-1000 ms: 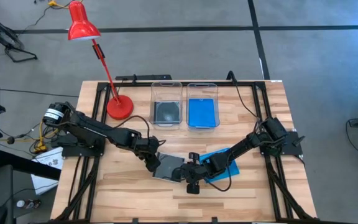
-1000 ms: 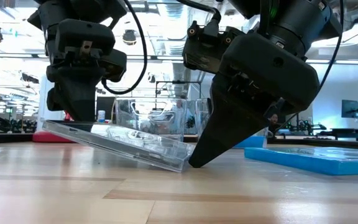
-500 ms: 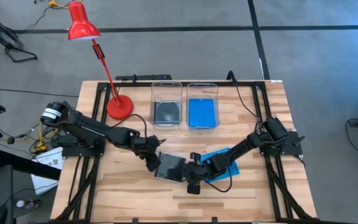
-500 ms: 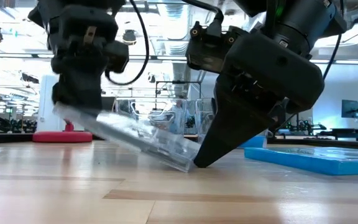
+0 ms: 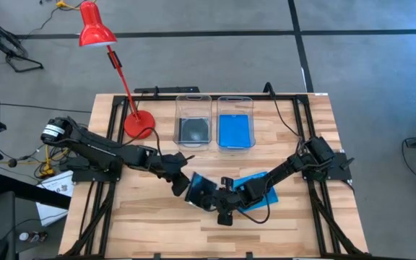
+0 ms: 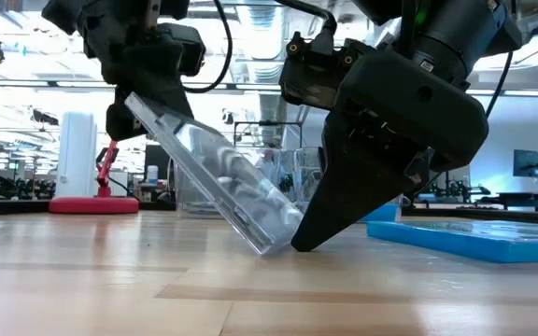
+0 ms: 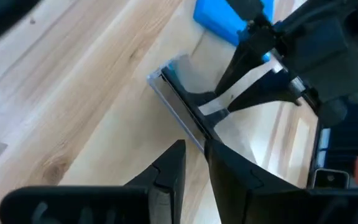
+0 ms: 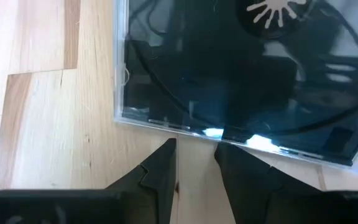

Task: Pick & place jewel cases by type
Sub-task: Put the black cd case into the left transparent bin

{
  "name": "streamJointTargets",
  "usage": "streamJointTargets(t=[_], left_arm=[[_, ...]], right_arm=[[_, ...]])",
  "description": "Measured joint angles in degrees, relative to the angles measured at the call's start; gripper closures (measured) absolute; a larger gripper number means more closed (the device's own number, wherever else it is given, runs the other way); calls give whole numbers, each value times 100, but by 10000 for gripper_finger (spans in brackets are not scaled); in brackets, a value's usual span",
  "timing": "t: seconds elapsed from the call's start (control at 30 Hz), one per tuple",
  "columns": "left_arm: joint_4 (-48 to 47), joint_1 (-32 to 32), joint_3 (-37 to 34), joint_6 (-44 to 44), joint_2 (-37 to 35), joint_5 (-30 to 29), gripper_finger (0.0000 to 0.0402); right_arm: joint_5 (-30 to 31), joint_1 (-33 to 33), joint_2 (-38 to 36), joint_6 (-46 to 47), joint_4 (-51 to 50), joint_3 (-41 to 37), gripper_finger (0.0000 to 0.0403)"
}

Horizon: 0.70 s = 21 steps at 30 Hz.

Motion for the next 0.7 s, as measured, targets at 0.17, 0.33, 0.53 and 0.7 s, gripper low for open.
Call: streamJointTargets(t=[0.17,0.33,0.53,0.7], left_arm=[[923,-8,-356,-237,-7,373,321],[1380,-4,-575,-351,0,510,294],[1510,-4,-589,-349,14,540,261],[1506,-4,-593,-351,17,551,235]], right_arm=[[0,0,0,-5,2,0,285],[-2,0,0,-15,4,0,285],[-2,0,0,-17,9,0,285],[-2,0,0,-15,9,0,285]])
